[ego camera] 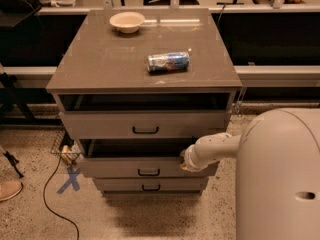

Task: Open middle drawer

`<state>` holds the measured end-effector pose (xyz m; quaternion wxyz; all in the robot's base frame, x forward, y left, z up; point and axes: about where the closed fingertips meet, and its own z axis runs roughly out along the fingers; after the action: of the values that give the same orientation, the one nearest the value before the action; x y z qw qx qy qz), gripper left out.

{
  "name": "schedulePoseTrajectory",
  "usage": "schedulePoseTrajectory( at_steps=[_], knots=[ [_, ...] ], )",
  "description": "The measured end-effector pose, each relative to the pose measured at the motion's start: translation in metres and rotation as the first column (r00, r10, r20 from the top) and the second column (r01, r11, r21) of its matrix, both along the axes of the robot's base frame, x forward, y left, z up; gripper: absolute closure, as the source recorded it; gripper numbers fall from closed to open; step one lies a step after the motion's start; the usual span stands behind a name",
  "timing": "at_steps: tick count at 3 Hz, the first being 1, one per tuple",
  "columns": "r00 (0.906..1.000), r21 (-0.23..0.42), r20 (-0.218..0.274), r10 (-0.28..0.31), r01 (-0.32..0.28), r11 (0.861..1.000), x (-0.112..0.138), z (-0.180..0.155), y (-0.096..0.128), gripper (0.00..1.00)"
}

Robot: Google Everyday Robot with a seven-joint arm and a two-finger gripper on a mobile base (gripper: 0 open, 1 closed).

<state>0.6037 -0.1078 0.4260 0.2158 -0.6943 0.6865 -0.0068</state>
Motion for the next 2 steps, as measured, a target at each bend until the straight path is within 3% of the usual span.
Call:
schedulePoseTrajectory(
  at_steps=[2],
  knots=[
    [1.0000,0.000,0.000,0.000,0.000,1.000,0.0000,0.0000,0.0000,0.27]
  ],
)
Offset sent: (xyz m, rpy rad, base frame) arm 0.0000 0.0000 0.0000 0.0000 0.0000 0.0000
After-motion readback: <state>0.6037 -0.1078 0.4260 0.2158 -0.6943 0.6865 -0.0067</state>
